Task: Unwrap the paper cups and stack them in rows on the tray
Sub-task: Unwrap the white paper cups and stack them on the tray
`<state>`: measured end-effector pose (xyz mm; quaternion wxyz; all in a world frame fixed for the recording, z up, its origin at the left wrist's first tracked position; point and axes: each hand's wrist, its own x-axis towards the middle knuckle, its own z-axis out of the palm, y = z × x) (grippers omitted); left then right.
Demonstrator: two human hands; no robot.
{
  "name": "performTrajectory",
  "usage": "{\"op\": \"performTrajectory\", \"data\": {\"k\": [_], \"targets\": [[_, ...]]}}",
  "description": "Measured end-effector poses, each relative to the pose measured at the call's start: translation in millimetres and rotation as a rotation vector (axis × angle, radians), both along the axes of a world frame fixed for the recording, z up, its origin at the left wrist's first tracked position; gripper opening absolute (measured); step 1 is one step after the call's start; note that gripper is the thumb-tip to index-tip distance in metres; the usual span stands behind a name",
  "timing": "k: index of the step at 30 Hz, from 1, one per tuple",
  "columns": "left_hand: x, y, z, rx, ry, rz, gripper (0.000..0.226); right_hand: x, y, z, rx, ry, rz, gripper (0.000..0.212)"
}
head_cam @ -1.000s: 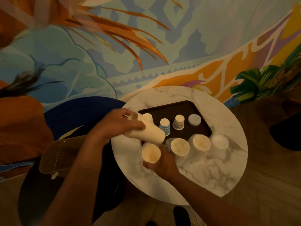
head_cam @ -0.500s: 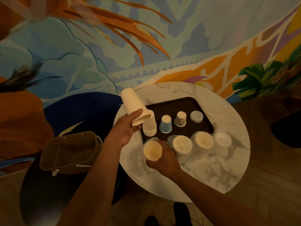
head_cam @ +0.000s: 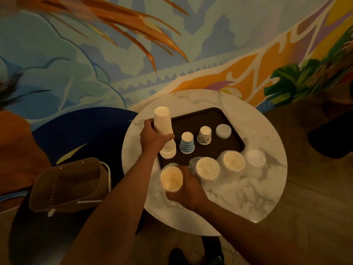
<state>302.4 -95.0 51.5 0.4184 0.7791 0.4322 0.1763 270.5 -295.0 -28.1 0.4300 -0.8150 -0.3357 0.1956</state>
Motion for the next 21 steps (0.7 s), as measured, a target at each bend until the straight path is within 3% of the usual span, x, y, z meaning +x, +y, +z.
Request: {"op": "performTrajectory", "data": {"k": [7, 12, 15, 18, 21], "targets": [[-2.3, 1.4, -26.4, -0.064, 0.079, -0.023, 0.093, -0.2, 0.6, -8.0, 0.0, 0.005, 0.012, 0.088], [-13.4, -0.1, -25.9, -0.153, 0.082, 0.012, 0.109, -3.0, 1.7, -10.3, 0.012, 0.002, -0.019, 0.085], [-36.2, -15.4, -8.8, -0.126, 0.087, 0.034, 0.089, -4.2, 5.9, -13.7, -0.033, 0.03, -0.022, 0.085], [-70.6, -37.9, 12.6, -0.203, 0.137, -0.161, 0.061, -3.7, 8.6, -18.3, -0.034, 0.051, -0.02, 0.08], [-98.3, -59.2, 25.0, -0.221, 0.254, -0.468, 0.072, -4.6, 3.2, -19.8, -0.001, 0.047, -0.032, 0.079]]}}
